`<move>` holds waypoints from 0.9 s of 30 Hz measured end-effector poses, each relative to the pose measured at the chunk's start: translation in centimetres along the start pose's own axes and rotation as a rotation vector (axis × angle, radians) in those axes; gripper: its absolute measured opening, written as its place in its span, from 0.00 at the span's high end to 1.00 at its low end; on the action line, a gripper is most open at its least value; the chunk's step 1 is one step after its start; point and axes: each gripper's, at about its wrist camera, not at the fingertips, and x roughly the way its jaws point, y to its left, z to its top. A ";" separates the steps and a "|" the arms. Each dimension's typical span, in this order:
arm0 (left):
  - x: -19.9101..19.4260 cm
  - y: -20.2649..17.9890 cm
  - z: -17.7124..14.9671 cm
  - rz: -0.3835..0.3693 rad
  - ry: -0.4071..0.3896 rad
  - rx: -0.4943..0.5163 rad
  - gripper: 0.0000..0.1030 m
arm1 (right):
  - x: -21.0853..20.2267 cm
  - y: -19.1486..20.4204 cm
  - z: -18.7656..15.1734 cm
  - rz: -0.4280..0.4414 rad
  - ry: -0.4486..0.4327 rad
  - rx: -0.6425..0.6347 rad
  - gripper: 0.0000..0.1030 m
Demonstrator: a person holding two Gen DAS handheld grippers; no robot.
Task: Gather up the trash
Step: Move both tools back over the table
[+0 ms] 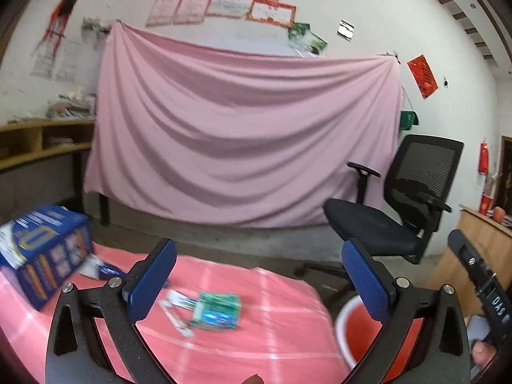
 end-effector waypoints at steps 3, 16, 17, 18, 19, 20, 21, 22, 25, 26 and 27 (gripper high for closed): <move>-1.2 1.7 -0.1 0.034 -0.038 0.010 0.02 | -0.2 1.8 0.0 0.027 -0.045 -0.029 0.00; -3.0 8.2 -1.3 0.170 -0.108 0.037 0.02 | 1.5 9.3 -1.7 0.119 -0.089 -0.149 0.00; -3.0 8.7 -1.6 0.179 -0.104 0.041 0.02 | 1.8 9.7 -2.0 0.124 -0.078 -0.161 0.00; -2.9 9.3 -1.8 0.187 -0.097 0.043 0.02 | 2.1 10.1 -2.2 0.128 -0.068 -0.172 0.00; -2.8 9.7 -2.1 0.193 -0.090 0.044 0.02 | 2.6 10.7 -2.6 0.134 -0.052 -0.187 0.00; -2.6 10.2 -2.3 0.200 -0.081 0.044 0.02 | 2.9 11.1 -2.9 0.138 -0.042 -0.199 0.00; -2.4 10.6 -2.6 0.207 -0.071 0.042 0.02 | 3.2 11.3 -3.2 0.143 -0.032 -0.209 0.00; -2.3 11.0 -2.9 0.210 -0.065 0.040 0.02 | 3.7 11.8 -3.5 0.148 -0.014 -0.222 0.00; -1.6 12.1 -3.5 0.230 -0.047 0.033 0.02 | 4.9 12.4 -4.4 0.158 0.029 -0.245 0.00; -1.5 12.3 -3.7 0.234 -0.045 0.032 0.02 | 5.2 12.5 -4.6 0.161 0.040 -0.250 0.00; -1.3 12.6 -3.9 0.238 -0.044 0.031 0.02 | 5.5 12.7 -4.9 0.164 0.051 -0.256 0.00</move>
